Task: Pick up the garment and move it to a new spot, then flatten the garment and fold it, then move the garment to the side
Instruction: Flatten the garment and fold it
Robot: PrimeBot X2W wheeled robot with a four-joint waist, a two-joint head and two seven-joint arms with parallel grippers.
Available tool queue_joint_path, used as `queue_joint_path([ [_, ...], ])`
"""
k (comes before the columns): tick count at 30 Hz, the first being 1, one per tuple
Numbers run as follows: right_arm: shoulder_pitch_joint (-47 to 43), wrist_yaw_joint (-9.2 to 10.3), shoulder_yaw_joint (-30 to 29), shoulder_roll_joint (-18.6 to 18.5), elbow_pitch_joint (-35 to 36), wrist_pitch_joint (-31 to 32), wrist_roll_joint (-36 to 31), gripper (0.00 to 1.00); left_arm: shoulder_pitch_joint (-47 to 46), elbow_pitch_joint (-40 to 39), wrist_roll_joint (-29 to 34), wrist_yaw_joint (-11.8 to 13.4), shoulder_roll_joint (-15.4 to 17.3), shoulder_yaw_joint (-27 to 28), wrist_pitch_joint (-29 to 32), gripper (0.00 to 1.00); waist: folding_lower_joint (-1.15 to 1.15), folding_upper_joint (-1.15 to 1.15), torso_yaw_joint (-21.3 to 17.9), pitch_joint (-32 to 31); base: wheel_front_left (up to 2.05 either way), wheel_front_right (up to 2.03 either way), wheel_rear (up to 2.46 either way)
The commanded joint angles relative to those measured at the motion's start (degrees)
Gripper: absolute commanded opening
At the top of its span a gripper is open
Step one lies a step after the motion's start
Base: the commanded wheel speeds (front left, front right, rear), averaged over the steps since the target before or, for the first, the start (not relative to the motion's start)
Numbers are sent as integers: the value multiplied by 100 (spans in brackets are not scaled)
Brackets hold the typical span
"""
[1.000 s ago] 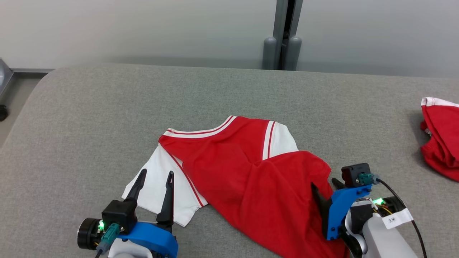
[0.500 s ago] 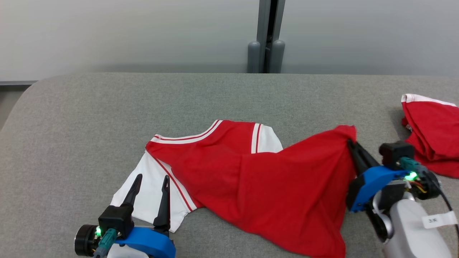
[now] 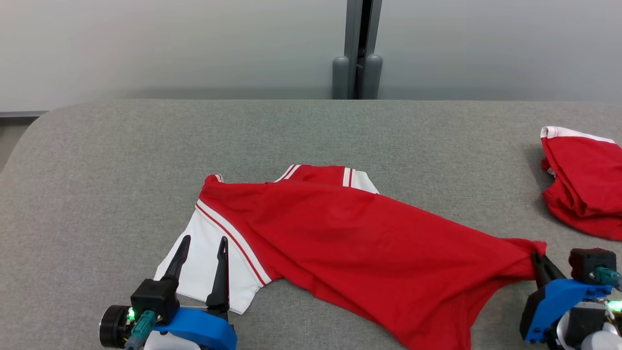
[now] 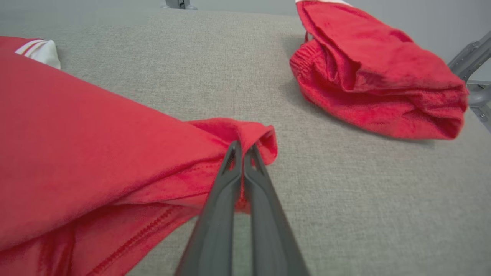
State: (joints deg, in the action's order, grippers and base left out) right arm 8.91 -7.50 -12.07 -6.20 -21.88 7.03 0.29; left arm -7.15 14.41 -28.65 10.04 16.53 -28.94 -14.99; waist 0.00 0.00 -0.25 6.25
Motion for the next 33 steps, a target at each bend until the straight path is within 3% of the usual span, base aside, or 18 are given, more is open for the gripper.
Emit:
queue_joint_path([
  [1, -115, 2, -119, 5, -25, -81, -57, 0, 70, -1, 50, -24, 8, 34, -26, 100, 0, 0, 11, -21, 0, 0, 0],
  [2, -144, 2, -232, 30, -24, -153, -80, 24, 92, 0, 53, -26, 4, 49, -27, 100, 0, 0, 15, -35, 0, 0, 0],
  [3, -166, 2, -304, 68, -21, -224, -103, 91, 107, 4, 53, -27, 3, 69, -27, 100, 0, 0, 17, -50, 0, 0, 0],
  [4, -196, 2, -362, 105, -5, -282, -130, 100, 119, 9, 55, -30, 2, 90, -27, 100, 0, 0, 16, -69, 0, 0, 0],
  [10, -226, 2, -278, 147, 392, -413, -102, 100, 234, -5, 69, -29, -19, 168, -27, 100, 0, 0, -21, -162, 0, 0, 0],
  [17, -153, 2, 642, -238, 868, 204, 121, 100, 270, -33, 110, -62, -69, 166, -27, 100, 0, 0, -41, -151, 0, 0, 0],
  [27, 176, 2, 2401, -1172, 153, 1572, 932, 100, 91, 7, 165, -119, -106, 201, -27, 100, 0, 0, 159, 59, 0, 0, 0],
  [32, 169, 0, 2826, -1328, -86, 1928, 1314, 100, 85, 27, 185, -138, -123, 251, -27, 100, 0, 0, 235, 99, 0, 0, 0],
  [33, 182, 0, 2857, -1329, -132, 1951, 1361, 48, 80, 31, 192, -132, -128, 258, -27, 100, 0, 0, 248, 105, 0, 0, 0],
])
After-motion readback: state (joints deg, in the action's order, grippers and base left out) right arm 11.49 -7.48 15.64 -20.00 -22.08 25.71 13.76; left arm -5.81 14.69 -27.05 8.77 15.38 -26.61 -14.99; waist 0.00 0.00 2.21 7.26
